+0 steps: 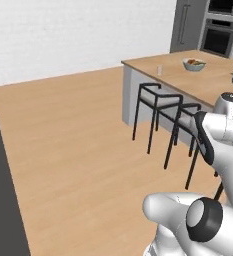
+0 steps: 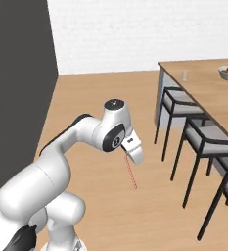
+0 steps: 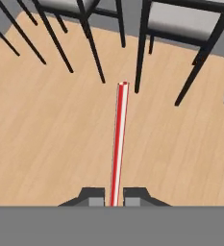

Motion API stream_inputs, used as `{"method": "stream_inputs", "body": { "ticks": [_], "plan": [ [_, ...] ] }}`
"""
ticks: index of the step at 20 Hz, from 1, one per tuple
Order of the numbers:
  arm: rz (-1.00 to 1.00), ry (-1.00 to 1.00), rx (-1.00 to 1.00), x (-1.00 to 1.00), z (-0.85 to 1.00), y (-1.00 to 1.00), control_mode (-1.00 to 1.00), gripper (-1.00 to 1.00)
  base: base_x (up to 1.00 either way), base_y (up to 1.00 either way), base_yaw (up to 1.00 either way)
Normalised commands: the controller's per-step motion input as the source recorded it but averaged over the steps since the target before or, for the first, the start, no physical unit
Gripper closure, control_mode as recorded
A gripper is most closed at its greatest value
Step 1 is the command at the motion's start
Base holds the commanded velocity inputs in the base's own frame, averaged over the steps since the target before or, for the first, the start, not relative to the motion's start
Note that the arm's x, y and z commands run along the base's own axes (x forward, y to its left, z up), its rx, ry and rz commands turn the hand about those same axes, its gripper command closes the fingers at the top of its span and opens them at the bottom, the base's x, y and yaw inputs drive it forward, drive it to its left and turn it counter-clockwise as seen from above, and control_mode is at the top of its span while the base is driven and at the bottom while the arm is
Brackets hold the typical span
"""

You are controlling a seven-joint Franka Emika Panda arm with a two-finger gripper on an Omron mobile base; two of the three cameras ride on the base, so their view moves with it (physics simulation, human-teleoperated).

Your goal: Take a straw from the drawer in front and place it inside the glass cup on the dining counter.

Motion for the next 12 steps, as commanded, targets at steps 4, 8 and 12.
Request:
{"method": "stream_inputs", "body": {
  "ticks": [4, 8, 12],
  "plan": [
    [0.00, 0.00, 0.00, 0.00, 0.00, 0.00, 1.00, 1.00, 1.00, 0.74, -0.41],
    [0.00, 0.00, 0.00, 0.00, 0.00, 0.00, 1.00, 1.00, 1.00, 0.76, -0.40],
    [0.00, 0.00, 0.00, 0.00, 0.00, 0.00, 1.00, 1.00, 1.00, 0.77, -0.40]
  ]
}}
